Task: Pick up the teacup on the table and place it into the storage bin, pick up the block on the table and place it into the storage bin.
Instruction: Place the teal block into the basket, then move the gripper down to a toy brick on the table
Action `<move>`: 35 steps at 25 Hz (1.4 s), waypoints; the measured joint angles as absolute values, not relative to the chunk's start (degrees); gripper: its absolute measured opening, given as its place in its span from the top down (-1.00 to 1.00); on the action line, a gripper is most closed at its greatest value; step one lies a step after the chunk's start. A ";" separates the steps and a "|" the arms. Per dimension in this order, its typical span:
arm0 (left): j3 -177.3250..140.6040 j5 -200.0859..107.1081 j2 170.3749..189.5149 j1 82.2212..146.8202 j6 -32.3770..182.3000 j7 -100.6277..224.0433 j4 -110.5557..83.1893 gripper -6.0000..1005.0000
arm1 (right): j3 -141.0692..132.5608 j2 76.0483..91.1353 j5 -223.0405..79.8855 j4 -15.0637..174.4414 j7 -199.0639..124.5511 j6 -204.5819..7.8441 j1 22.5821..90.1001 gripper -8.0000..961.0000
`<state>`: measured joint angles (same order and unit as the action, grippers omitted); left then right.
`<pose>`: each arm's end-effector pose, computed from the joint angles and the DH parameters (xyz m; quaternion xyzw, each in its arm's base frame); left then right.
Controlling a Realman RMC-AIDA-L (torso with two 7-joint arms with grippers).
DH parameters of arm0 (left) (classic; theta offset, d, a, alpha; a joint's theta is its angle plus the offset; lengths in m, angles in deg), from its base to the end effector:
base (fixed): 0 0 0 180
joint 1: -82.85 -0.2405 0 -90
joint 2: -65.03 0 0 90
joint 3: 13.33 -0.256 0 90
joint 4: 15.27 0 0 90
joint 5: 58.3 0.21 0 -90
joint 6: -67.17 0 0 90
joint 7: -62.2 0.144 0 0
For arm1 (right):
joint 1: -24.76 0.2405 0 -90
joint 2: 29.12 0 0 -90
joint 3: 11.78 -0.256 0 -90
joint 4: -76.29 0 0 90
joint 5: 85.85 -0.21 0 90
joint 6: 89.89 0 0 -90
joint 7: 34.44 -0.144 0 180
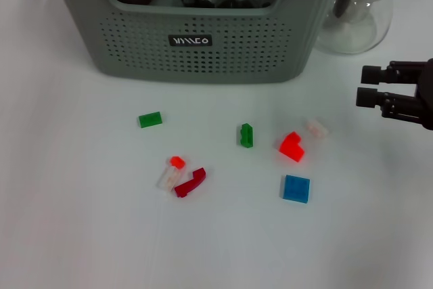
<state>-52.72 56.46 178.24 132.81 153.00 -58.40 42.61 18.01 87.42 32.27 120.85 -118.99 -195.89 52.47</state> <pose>-0.1078 0.4376 0.1072 -0.9146 -0.2488 -0.2675 0.1733 0.2701 0.3025 0.0539 -0.9308 0.2225 0.2748 0.0924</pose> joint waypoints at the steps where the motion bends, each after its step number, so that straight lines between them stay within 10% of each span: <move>1: -55.26 57.35 178.31 133.80 150.22 -59.49 42.58 0.11 | 18.01 87.43 32.28 120.85 -119.00 -195.88 52.49 -0.05; 19: -72.08 85.74 183.64 146.65 112.77 -74.07 28.19 0.06 | 18.01 87.42 32.28 120.85 -119.00 -195.27 52.54 -0.05; 26: -71.92 74.28 188.20 130.77 120.59 -70.65 56.57 -0.13 | 18.01 87.42 32.28 120.85 -119.00 -195.17 52.63 -0.05; 35: -54.59 36.03 189.60 108.63 155.22 -48.50 68.27 -0.30 | 18.01 87.42 32.28 120.85 -118.99 -195.18 52.68 -0.05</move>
